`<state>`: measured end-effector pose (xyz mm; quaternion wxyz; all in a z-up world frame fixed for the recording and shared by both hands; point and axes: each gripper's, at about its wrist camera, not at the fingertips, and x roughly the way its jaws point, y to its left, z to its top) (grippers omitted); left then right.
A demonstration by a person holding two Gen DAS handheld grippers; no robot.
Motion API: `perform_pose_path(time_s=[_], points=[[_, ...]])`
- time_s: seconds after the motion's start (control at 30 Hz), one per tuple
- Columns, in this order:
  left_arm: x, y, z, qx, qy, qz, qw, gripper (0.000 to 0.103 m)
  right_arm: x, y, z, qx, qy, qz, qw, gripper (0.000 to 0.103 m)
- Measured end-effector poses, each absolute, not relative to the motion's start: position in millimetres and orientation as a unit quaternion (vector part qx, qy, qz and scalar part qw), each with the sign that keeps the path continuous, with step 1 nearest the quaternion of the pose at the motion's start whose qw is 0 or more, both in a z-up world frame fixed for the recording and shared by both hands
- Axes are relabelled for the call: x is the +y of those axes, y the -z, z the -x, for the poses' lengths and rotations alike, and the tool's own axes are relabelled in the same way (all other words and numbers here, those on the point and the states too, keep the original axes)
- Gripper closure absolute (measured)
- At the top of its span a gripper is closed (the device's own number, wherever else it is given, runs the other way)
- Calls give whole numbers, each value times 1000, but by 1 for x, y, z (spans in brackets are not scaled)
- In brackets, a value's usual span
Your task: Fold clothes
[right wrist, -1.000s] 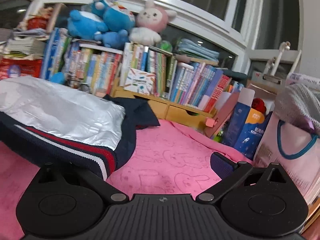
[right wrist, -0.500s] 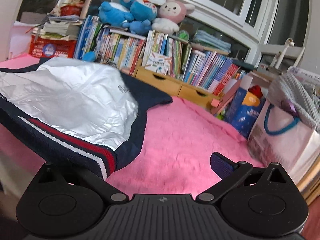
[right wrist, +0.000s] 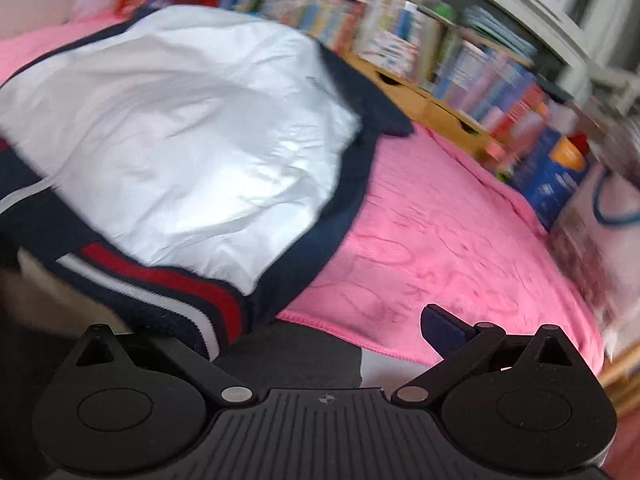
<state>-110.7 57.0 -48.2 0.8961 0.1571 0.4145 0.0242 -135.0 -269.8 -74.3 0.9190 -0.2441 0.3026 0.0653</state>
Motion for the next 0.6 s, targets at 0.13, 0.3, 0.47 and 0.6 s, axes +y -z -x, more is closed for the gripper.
perform_pose_path(time_s=[0.13, 0.3, 0.47, 0.6], points=[[62, 46, 117, 419, 2, -152, 895, 0, -280, 52, 159, 260, -137, 275, 915, 0], [71, 38, 129, 421, 42, -135, 896, 0, -287, 31, 171, 258, -207, 279, 901, 0], [78, 27, 132, 414, 73, -116, 900, 0, -271, 11, 167, 192, -288, 261, 901, 0], [80, 11, 114, 387, 72, -96, 914, 0, -245, -13, 122, 130, -315, 248, 907, 0]])
